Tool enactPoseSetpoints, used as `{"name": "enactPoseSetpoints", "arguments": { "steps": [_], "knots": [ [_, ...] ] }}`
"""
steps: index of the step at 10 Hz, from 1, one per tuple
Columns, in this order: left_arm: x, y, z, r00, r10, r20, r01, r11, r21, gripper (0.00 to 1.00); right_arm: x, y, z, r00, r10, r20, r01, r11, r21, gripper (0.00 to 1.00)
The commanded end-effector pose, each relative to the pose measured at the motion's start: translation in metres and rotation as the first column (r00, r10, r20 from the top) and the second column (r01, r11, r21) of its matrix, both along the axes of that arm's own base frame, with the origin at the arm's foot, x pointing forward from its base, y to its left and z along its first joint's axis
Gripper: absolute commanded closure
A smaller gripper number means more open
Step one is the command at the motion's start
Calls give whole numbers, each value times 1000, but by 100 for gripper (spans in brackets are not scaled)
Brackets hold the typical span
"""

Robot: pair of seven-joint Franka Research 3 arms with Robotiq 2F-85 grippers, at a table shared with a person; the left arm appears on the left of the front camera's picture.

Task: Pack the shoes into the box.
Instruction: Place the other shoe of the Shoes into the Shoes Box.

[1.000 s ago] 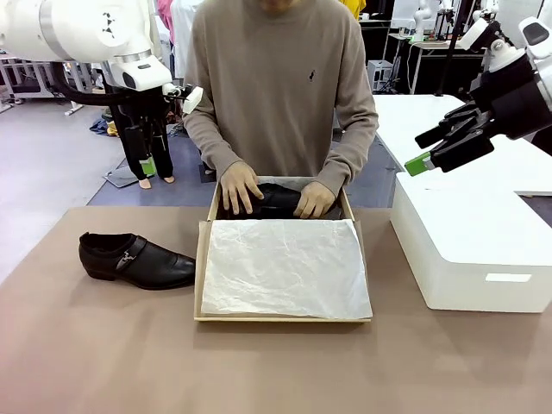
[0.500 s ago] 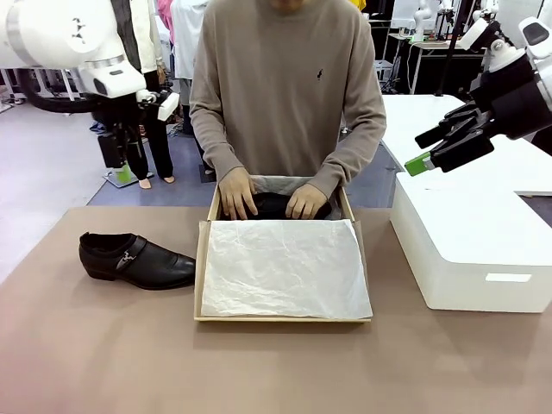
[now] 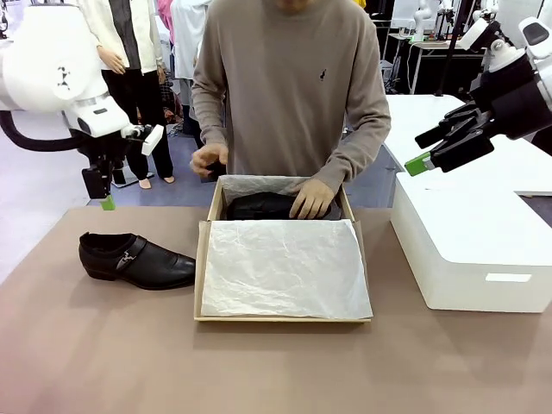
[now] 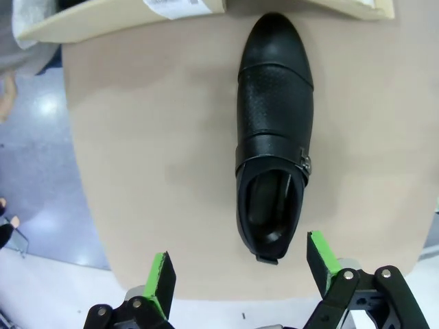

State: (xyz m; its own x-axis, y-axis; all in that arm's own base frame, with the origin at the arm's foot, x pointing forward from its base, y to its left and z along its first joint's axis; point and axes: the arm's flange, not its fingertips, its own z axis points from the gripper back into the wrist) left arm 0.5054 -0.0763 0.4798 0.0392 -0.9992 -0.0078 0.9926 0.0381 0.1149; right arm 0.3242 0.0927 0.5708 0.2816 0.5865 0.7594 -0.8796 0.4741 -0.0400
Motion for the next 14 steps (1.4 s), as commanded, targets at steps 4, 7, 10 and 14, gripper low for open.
{"name": "enactPoseSetpoints", "arguments": {
  "steps": [4, 7, 10, 14],
  "knots": [
    [1, 3, -7, 1000, -2, -5, 2, 1000, 0, 0, 2, 0, 0, 1000, 15, 9, -16, 1000, 19, 0],
    [1, 3, -7, 1000, -2, -5, 2, 1000, 0, 0, 2, 0, 0, 1000, 15, 9, -16, 1000, 19, 0],
    [6, 6, -17, 1000, -16, -10, 16, 1000, -9, 0, 2, 0, 0, 1000, 15, 9, -16, 1000, 19, 0],
    [14, 16, -45, 999, -21, -38, 21, 1000, -4, 0, 2, 0, 0, 1000, 15, 9, -16, 1000, 19, 0]
  ]
}}
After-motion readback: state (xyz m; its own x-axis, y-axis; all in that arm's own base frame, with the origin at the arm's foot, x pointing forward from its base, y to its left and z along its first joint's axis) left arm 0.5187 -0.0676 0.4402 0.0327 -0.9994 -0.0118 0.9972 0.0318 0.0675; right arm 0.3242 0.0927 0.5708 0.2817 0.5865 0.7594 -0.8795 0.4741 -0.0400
